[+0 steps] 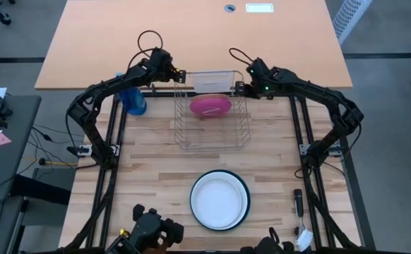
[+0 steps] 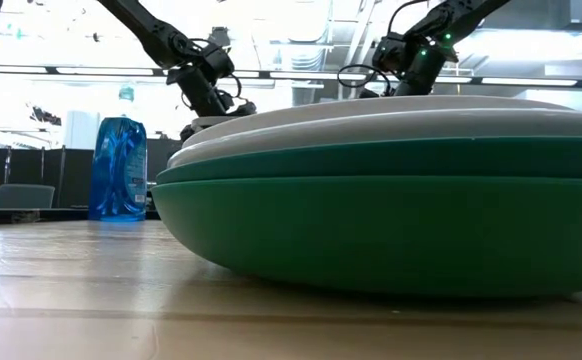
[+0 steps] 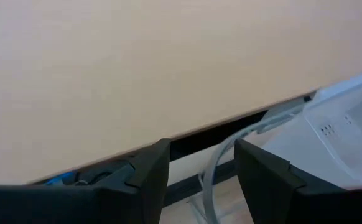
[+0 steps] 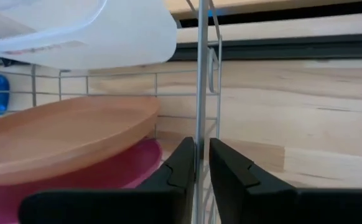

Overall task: Sort dishes
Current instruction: Adjust the dish rack

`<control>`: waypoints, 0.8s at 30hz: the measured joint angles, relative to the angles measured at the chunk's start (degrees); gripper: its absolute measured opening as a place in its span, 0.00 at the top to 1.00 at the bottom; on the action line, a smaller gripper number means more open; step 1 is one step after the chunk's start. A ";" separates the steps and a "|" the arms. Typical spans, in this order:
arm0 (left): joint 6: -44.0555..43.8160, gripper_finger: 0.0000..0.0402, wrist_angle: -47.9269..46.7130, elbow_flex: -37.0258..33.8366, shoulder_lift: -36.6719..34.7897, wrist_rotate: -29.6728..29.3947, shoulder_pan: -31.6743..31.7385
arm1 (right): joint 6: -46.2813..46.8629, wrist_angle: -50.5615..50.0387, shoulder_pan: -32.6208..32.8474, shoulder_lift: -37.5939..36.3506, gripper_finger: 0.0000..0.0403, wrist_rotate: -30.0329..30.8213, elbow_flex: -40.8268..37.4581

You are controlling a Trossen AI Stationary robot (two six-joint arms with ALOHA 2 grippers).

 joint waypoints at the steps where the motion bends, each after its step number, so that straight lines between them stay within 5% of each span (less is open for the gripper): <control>1: 0.18 0.57 -0.02 0.00 0.00 0.42 -0.02 | 0.00 -0.42 0.09 0.00 0.85 0.00 -0.01; 13: 0.38 0.57 -0.63 0.00 0.00 1.93 -0.25 | 1.37 -3.25 1.88 0.10 0.71 -1.11 -0.09; 24: 0.29 0.57 -9.12 0.02 0.00 1.99 -2.64 | -0.62 -4.33 4.14 0.11 0.74 -1.18 -0.09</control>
